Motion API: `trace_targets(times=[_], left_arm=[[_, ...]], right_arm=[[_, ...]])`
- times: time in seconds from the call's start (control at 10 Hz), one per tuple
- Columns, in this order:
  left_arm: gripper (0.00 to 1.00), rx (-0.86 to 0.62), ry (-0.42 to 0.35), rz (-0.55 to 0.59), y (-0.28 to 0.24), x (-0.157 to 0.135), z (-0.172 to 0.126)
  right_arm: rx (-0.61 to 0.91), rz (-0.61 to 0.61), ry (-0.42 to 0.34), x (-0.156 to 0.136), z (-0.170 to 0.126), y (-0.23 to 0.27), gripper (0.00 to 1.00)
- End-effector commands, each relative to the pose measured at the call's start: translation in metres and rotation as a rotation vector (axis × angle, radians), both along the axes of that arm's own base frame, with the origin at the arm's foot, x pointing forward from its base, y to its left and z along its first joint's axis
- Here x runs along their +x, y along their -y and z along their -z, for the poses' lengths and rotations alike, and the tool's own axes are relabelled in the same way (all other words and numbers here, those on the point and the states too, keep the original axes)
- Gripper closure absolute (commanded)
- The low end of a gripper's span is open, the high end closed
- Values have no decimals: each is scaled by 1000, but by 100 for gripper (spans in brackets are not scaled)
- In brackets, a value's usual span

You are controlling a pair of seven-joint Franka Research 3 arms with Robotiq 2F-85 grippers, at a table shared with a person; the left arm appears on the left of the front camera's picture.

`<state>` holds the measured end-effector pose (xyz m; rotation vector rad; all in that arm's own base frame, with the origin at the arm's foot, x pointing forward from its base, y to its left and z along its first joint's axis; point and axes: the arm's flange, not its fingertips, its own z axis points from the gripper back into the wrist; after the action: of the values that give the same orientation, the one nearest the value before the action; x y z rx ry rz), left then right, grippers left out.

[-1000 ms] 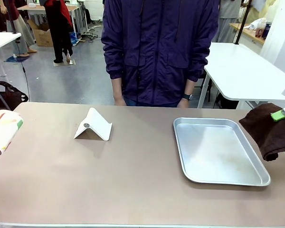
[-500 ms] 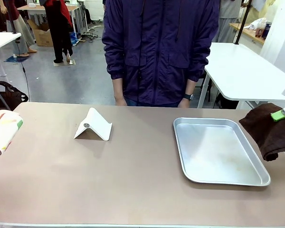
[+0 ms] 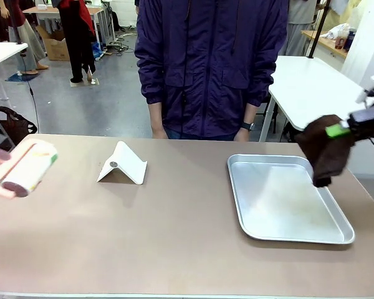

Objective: Clean the surface of the table.
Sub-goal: Return the Lint Roller and towel to their original positions.

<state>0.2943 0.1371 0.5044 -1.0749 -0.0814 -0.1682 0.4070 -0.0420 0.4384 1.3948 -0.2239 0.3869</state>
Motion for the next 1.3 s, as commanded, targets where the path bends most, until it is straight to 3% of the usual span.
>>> trace_targets(times=[0.0, 0.1, 0.5, 0.8, 1.0, 1.1, 1.2], left_arm=[[78, 67, -21, -9, 39, 22, -30], [78, 87, -26, -65, 62, 37, -42], [78, 205, 28, -150, 153, 106, -60], [78, 322, 22, -91, 190, 155, -33], [78, 321, -49, -87, 203, 186, -1], [78, 328, -47, -95, 208, 196, 13], [78, 343, -47, -97, 213, 206, 27]], right_arm=[[-59, 22, -32, 20, -19, -56, 100], [-62, 50, -40, 34, -24, -82, 100], [-184, -55, -110, 81, -10, -202, 100], [-261, -80, -172, 101, 33, -265, 100], [-321, -64, -199, 110, 72, -290, 100], [-385, -1, -163, 111, 86, -297, 100], [-371, -17, -197, 112, 96, -299, 100]])
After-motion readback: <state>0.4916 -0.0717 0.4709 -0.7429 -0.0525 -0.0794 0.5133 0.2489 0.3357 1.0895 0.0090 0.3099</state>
